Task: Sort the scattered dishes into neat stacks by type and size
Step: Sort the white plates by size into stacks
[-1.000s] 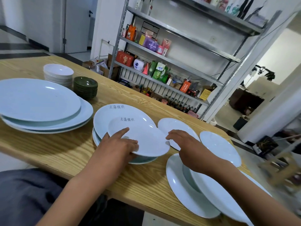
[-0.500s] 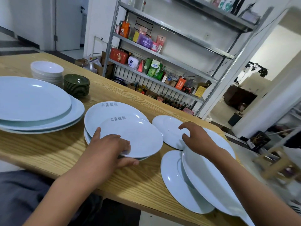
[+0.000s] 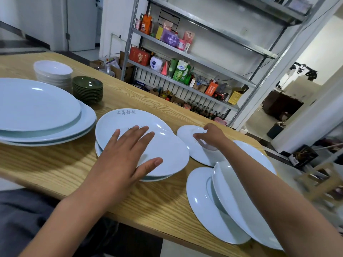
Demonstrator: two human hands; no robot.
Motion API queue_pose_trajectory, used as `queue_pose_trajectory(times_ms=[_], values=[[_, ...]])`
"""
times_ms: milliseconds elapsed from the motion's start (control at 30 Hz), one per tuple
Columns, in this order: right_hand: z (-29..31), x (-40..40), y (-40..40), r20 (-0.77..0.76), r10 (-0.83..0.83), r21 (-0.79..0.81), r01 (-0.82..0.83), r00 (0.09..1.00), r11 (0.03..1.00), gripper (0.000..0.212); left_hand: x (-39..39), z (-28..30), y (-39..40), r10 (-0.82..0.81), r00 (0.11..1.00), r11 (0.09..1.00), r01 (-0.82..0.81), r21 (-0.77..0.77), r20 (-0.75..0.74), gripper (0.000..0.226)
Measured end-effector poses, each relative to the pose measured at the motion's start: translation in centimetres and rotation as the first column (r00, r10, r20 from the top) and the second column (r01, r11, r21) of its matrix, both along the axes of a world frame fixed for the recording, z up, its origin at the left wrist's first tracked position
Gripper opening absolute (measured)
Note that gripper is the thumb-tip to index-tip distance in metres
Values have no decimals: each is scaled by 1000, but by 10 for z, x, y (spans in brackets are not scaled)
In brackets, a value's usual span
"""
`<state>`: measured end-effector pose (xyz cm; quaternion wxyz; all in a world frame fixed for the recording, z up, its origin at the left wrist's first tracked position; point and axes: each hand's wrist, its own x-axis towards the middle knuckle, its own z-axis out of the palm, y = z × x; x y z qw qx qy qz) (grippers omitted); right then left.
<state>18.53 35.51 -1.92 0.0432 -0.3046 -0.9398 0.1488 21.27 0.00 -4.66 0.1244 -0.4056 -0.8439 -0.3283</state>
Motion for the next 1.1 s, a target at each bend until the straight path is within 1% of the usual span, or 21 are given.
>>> queue_pose_trajectory(times_ms=[100, 167, 300, 333, 400, 433, 467, 500, 567, 600, 633, 733, 833, 900, 967, 1100], values=[[5, -16, 4, 58, -102, -30, 103, 993, 994, 59, -1, 0, -1, -1, 1000, 1000, 1, 21, -15, 76], [4, -24, 5, 34, -149, -51, 151, 988, 987, 59, -2, -1, -1, -1, 1000, 1000, 2, 24, -21, 75], [-3, -40, 4, -34, -157, -37, 156, 987, 987, 52, -5, -1, -2, 8, 999, 1000, -7, 21, -34, 71], [-5, -44, 5, -63, -162, -33, 160, 985, 986, 45, -6, -1, -3, 11, 999, 1000, -11, 12, -46, 71], [-3, -48, 11, -114, -192, -42, 189, 975, 981, 23, -8, 1, -5, 22, 997, 1000, -22, -3, -73, 71], [0, -49, 16, -119, -217, -54, 212, 969, 976, 17, -9, 2, -6, 30, 996, 1000, -30, -6, -85, 71], [4, -47, 20, -116, -246, -92, 236, 962, 967, 19, -10, 3, -7, 35, 995, 999, -35, -7, -95, 71], [8, -46, 24, -100, -273, -161, 256, 957, 953, 29, -11, 4, -8, 39, 994, 999, -39, -5, -101, 71], [16, -42, 29, 17, -348, -295, 337, 937, 894, 67, -13, 4, -9, 38, 994, 999, -38, 1, -101, 70], [20, -40, 29, 99, -358, -334, 370, 928, 867, 78, -13, 4, -9, 36, 995, 999, -36, 1, -98, 70], [25, -37, 26, 173, -347, -357, 387, 922, 850, 82, -14, 3, -9, 35, 995, 999, -35, -1, -95, 70], [36, -36, 22, 281, -289, -370, 381, 915, 847, 85, -15, 0, -9, 34, 996, 999, -35, -9, -88, 71], [41, -38, 17, 306, -244, -372, 352, 920, 859, 84, -15, 0, -9, 41, 995, 999, -42, -9, -92, 70], [40, -43, 14, 288, -229, -382, 331, 930, 863, 86, -16, -1, -9, 45, 995, 999, -46, -6, -94, 69], [34, -47, 14, 247, -248, -403, 332, 937, 853, 92, -16, -2, -10, 46, 994, 999, -47, -3, -94, 69], [19, -47, 20, 105, -360, -537, 358, 927, 764, 90, -19, -2, -11, 52, 995, 999, -53, -7, -88, 70]])
